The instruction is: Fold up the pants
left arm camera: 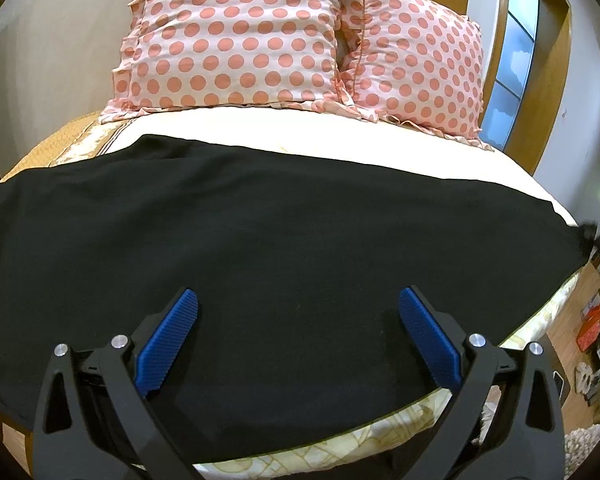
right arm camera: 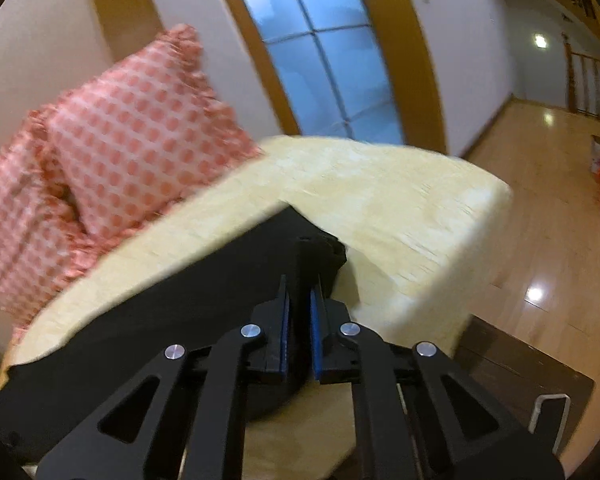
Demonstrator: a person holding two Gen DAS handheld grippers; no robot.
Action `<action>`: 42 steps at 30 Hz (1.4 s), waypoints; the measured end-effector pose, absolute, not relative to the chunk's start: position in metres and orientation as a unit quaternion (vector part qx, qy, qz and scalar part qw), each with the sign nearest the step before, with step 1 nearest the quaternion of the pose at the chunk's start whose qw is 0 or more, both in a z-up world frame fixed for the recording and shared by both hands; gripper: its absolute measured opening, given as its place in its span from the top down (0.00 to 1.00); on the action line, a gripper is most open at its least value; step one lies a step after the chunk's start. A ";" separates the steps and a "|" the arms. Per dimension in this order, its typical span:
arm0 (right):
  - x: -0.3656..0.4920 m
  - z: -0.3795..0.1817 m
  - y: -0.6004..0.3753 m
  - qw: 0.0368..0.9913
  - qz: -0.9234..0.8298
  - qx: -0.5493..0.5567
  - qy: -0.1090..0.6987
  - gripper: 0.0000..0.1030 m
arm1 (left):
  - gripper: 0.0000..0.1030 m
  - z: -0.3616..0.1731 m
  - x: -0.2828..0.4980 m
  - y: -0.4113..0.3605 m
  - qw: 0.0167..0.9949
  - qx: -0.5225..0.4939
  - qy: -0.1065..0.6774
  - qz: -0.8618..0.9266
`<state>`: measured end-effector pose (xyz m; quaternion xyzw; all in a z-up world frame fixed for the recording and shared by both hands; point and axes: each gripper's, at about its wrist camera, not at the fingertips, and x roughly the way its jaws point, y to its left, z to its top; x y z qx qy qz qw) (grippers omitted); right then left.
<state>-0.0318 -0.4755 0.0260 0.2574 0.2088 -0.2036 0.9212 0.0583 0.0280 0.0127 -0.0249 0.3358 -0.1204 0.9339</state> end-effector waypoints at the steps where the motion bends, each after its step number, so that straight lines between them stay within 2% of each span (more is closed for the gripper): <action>1: -0.026 0.038 -0.466 0.929 -0.182 0.255 0.197 0.92 | 0.02 0.012 0.058 0.028 0.935 -0.024 0.334 -0.120; 6: 0.018 0.094 -0.386 0.964 -0.024 0.214 0.159 0.92 | 0.02 0.012 0.057 0.028 0.935 -0.023 0.333 -0.120; 9: 0.045 0.109 -0.322 0.963 0.091 0.193 0.163 0.92 | 0.02 0.011 0.057 0.029 0.935 -0.026 0.333 -0.117; 12: 0.070 0.102 -0.244 0.941 0.210 0.165 0.206 0.92 | 0.02 0.012 0.057 0.029 0.936 -0.030 0.333 -0.114; 17: 0.093 0.034 -0.140 0.882 0.307 0.101 0.344 0.92 | 0.02 0.016 0.051 0.038 0.932 -0.045 0.340 -0.119; 20: 0.100 0.014 -0.136 0.866 0.307 0.129 0.373 0.92 | 0.02 0.021 0.044 0.051 0.935 -0.055 0.334 -0.109; 29: 0.093 0.039 -0.130 0.863 0.354 0.161 0.321 0.92 | 0.02 0.043 0.040 0.106 0.949 -0.115 0.291 -0.050; 40: 0.065 0.020 -0.079 0.852 0.392 0.054 0.342 0.92 | 0.02 0.048 0.032 0.142 0.952 -0.134 0.275 0.019; 42: 0.061 0.018 -0.075 0.853 0.390 0.035 0.344 0.89 | 0.02 0.050 0.029 0.148 0.953 -0.132 0.271 0.032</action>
